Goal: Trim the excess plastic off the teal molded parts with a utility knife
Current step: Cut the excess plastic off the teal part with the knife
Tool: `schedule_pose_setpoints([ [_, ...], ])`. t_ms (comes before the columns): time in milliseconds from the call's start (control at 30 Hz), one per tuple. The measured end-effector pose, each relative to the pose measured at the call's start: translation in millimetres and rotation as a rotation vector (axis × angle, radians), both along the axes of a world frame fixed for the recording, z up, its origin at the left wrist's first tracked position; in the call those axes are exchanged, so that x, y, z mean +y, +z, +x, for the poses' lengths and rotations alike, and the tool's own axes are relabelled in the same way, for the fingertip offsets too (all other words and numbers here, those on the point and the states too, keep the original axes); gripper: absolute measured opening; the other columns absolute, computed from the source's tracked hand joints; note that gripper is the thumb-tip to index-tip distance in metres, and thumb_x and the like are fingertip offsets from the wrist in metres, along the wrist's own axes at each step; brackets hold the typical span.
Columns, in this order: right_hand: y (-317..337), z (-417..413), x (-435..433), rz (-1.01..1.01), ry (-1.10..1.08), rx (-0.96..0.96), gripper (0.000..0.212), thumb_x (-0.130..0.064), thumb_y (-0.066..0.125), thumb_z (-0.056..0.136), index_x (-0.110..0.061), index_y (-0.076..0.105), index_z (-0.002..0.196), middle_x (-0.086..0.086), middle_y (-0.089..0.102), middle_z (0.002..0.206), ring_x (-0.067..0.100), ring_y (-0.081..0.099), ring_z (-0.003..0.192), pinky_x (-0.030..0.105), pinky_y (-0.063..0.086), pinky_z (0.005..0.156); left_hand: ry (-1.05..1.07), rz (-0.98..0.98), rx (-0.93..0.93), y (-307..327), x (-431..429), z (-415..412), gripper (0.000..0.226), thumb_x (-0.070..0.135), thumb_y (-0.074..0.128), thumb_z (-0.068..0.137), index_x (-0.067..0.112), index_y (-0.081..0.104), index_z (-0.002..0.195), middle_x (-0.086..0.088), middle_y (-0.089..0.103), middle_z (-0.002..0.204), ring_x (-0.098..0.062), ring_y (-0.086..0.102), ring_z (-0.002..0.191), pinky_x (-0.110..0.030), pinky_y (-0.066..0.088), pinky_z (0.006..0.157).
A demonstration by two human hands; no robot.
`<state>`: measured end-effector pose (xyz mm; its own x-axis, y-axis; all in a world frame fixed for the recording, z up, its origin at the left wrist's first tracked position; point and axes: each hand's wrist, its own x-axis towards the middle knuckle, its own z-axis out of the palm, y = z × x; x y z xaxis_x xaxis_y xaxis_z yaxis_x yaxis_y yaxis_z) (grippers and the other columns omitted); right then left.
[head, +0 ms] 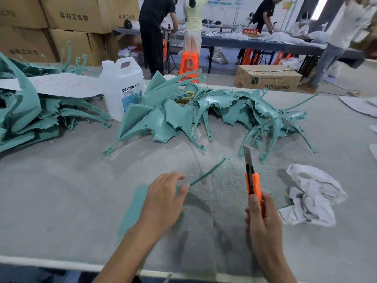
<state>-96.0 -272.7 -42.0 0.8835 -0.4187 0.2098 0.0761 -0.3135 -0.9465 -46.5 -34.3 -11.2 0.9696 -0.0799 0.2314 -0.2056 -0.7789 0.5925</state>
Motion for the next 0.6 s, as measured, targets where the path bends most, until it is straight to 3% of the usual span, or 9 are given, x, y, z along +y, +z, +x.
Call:
schedule_pose_setpoints([
  [67,-5,4,1,0.022,0.009,0.000,0.055,-0.078,0.047,0.087,-0.033,0.058,0.117,0.005,0.060,0.069,0.014,0.052,0.050,0.034,0.044,0.045,-0.020,-0.148,-0.042,3,-30,7,0.027,0.033,0.050,0.103,0.021,0.062,0.123,0.004,0.064,0.124,-0.016,0.054,0.120,-0.033,0.040,0.105],
  [200,-13,7,-4,0.029,0.003,0.019,0.059,-0.081,0.045,0.086,-0.033,0.058,0.118,0.000,0.063,0.070,0.011,0.054,0.048,0.029,0.043,0.043,0.033,-0.300,-0.027,2,-87,20,0.028,0.034,0.044,0.105,0.021,0.058,0.126,0.005,0.064,0.122,-0.014,0.055,0.115,-0.031,0.041,0.100],
  [333,-15,8,-2,-0.099,-0.006,0.023,0.049,-0.072,0.039,0.093,-0.033,0.060,0.113,-0.003,0.065,0.075,0.011,0.058,0.055,0.038,0.051,0.051,0.142,-0.055,-0.048,-16,-115,28,0.028,0.034,0.036,0.107,0.025,0.061,0.111,0.001,0.069,0.103,-0.024,0.061,0.098,-0.038,0.038,0.090],
  [433,-12,6,-1,-0.184,-0.036,0.062,0.042,-0.069,0.036,0.095,-0.035,0.061,0.100,-0.011,0.068,0.075,0.010,0.063,0.057,0.036,0.053,0.055,0.140,0.149,-0.035,-25,-115,31,0.030,0.037,0.035,0.105,0.027,0.063,0.111,0.000,0.072,0.097,-0.023,0.065,0.092,-0.039,0.040,0.086],
  [533,-9,4,1,-0.224,-0.104,0.111,0.039,-0.065,0.039,0.094,-0.034,0.064,0.093,-0.016,0.069,0.073,0.007,0.065,0.061,0.038,0.054,0.063,0.120,0.277,-0.103,-24,-107,32,0.013,0.029,0.069,0.089,0.022,0.065,0.078,-0.003,0.068,0.064,-0.024,0.064,0.060,-0.035,0.045,0.067],
  [600,-5,3,3,-0.279,-0.138,0.146,0.047,-0.066,0.037,0.090,-0.031,0.067,0.098,-0.011,0.070,0.072,0.017,0.067,0.068,0.039,0.053,0.066,0.114,0.353,-0.155,-26,-103,33,0.025,0.025,0.081,0.077,0.021,0.061,0.065,-0.001,0.060,0.049,-0.021,0.057,0.045,-0.031,0.043,0.056],
])
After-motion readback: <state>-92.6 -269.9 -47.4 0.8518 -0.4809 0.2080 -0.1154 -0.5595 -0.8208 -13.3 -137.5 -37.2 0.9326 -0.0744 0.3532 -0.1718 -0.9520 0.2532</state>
